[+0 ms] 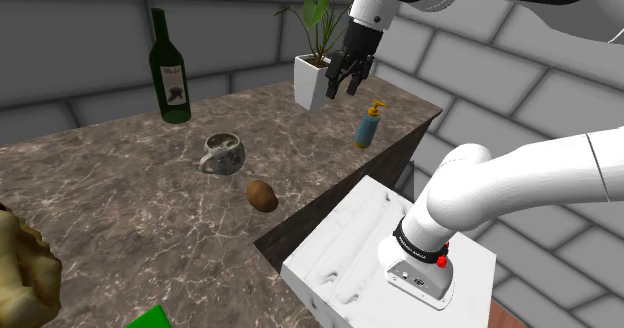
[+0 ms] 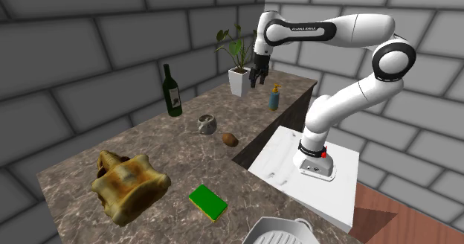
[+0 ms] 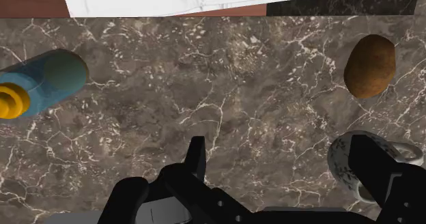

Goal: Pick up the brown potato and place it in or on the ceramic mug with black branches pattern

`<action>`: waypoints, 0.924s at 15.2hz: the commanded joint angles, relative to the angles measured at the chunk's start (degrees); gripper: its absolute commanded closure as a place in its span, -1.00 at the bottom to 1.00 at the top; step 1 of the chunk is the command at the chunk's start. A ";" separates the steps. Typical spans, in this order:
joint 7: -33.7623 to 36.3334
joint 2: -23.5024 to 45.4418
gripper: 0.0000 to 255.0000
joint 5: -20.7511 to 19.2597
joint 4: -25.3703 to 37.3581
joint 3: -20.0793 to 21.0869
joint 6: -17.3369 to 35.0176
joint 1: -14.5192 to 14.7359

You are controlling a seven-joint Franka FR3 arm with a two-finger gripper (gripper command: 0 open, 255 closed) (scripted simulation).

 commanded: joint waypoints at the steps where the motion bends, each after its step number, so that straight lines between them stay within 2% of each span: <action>1: 0.00 0.00 -1.00 0.00 0.00 0.00 0.00 0.00; 8: 6.11 1.68 -1.00 4.30 -7.95 7.76 12.19 3.51; 14: 11.53 7.39 -1.00 7.64 -11.63 14.92 23.79 6.61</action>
